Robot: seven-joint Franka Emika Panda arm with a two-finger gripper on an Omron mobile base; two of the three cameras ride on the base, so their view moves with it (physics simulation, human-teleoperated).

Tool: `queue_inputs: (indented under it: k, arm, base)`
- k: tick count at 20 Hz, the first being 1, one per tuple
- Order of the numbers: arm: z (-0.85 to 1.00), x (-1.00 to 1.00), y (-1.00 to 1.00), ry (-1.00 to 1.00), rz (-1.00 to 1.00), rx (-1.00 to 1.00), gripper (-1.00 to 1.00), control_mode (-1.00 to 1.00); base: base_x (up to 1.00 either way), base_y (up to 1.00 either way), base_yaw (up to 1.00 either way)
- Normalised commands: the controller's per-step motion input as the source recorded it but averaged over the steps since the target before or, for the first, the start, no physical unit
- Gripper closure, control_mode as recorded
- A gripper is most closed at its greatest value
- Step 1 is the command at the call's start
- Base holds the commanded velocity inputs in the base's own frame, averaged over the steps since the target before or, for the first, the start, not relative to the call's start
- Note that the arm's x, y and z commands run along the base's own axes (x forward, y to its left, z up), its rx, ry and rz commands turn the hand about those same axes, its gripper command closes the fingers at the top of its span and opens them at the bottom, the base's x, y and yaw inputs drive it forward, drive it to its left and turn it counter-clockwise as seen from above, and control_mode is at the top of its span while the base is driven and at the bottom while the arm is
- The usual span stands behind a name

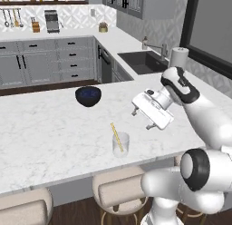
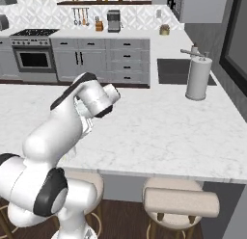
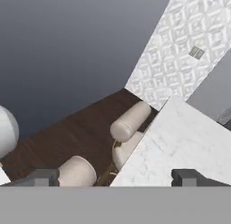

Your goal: Take a straw from the drawer in front and place it inside the glass cup on the dining counter.

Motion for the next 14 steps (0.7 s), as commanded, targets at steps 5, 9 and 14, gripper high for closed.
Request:
queue_inputs:
  k: [5, 9, 14]
  arm:
    - [0.22, -1.0, 0.48, -0.58, 0.0, -0.27, -1.0, -1.0]
    - [0.1, -0.94, 0.66, -0.42, 0.01, -0.3, -1.0, -1.0]
    - [0.01, -0.6, 0.81, -0.18, 0.03, -0.28, -1.0, -1.0]
  base:
    - [0.0, 0.0, 0.0]
    - [0.0, 0.0, 0.0]
    - [0.0, 0.0, 0.0]
